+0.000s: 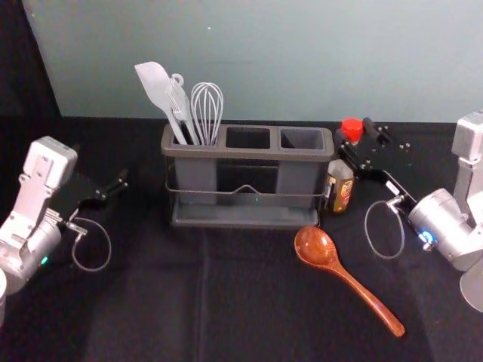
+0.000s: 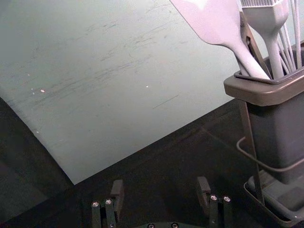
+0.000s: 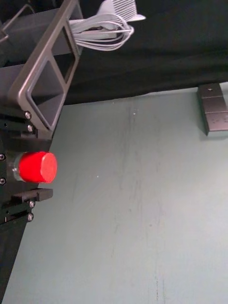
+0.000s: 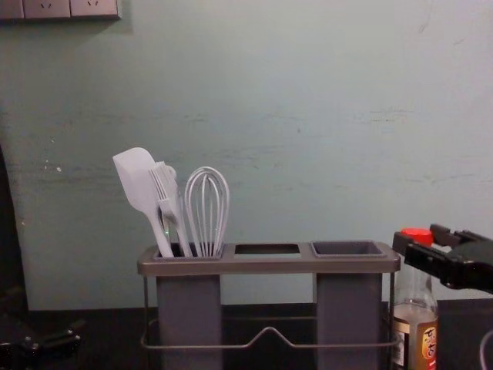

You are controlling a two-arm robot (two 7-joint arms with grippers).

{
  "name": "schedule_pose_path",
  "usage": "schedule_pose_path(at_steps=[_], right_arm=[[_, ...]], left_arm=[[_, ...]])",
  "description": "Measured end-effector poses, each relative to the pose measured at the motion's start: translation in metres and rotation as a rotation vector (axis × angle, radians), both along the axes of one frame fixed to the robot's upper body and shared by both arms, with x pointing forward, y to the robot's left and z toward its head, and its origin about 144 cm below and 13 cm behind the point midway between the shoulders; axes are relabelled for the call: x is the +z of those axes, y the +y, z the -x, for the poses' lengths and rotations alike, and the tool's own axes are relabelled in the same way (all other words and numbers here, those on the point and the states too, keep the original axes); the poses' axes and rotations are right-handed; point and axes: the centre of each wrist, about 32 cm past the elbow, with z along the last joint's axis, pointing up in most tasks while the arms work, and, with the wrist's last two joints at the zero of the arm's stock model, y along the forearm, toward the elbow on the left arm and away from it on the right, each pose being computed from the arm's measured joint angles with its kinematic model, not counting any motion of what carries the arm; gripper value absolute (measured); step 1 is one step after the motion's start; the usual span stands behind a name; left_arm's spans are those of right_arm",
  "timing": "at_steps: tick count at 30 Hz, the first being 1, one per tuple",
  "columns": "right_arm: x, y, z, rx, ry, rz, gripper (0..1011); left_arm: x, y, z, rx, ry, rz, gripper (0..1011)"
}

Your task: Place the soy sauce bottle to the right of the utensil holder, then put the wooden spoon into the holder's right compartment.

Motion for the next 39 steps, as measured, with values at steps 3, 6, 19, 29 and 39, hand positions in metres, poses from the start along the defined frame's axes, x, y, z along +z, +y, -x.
schedule_pose_path(at_steps=[3, 6, 19, 29, 39], right_arm=[[0.004, -0.001, 0.002, -0.003, -0.013, -0.013, 715], [0.011, -0.002, 0.005, -0.009, -0.034, -0.022, 810], [0.038, -0.005, 0.029, 0.007, -0.089, 0.001, 1002], [0.037, -0.003, 0.062, 0.06, -0.027, 0.061, 1002], [0.021, 0.002, 0.086, 0.123, 0.066, 0.133, 1002]], left_arm=[[0.0, 0.0, 0.0, 0.0, 0.0, 0.0, 1005], [0.0, 0.0, 0.0, 0.0, 0.0, 0.0, 1005], [0.0, 0.0, 0.0, 0.0, 0.0, 0.0, 1005], [0.0, 0.0, 0.0, 0.0, 0.0, 0.0, 1005], [0.0, 0.0, 0.0, 0.0, 0.0, 0.0, 1005]])
